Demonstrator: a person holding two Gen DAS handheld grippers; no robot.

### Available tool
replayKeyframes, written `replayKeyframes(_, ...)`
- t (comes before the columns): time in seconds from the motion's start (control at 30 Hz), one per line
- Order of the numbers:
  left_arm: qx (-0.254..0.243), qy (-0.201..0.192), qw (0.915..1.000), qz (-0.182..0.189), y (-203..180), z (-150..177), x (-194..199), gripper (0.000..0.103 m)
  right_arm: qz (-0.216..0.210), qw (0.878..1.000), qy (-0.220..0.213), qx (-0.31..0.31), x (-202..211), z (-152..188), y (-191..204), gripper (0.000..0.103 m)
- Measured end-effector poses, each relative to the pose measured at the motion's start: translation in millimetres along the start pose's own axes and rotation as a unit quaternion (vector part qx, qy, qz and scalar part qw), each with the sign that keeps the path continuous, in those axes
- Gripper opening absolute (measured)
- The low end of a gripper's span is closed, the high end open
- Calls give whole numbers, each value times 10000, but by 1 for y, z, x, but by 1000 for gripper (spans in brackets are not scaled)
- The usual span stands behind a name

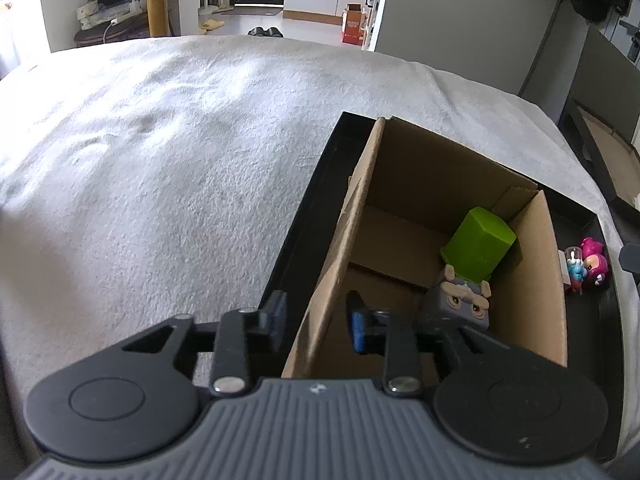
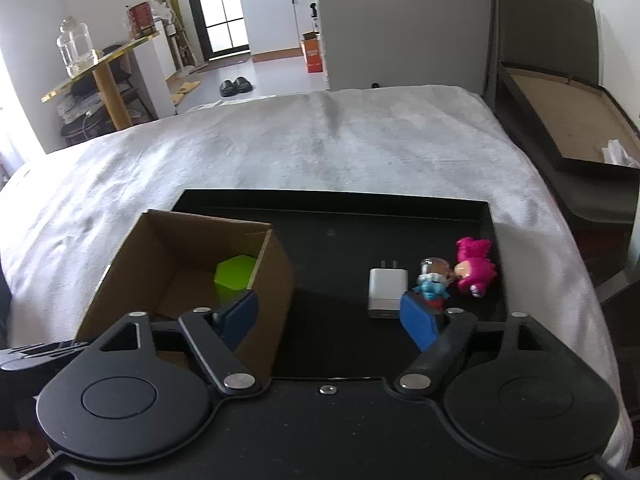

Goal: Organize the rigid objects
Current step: 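Move the right gripper to the white charger and grasp it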

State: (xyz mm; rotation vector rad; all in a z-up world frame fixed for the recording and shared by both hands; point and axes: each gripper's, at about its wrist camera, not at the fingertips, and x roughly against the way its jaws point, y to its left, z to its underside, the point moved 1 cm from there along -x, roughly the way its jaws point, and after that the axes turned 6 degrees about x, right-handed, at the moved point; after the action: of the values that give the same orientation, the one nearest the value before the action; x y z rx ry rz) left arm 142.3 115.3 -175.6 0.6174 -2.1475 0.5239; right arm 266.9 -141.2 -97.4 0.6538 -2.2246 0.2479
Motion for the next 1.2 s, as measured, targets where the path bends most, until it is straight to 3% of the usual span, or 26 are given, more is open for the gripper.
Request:
replayKeyframes(0.23,-186,-19,9998,-18,-12,-4,3,52,-9,9997,11,-229,-3,7,-19,92)
replayKeyframes(0.6,-547,33,9983,-173,-36,-6,-2,61,-112,9981,-94,-602,-18,19,-54,91)
replayKeyframes(0.77,-616,84,9976,-311,-39,-6,-9,63,-183,9971,6,-733,-34,24,-65,83)
replayKeyframes(0.93,-607,94,9972,-426,-39,-9,-14,63,-333,9955,140,-881,-55,29,-69,67)
replayKeyframes(1.2,-644,98,9960,-619,-44,-15,-24,64,-401,9963,274,-708,-83,30,-61,64)
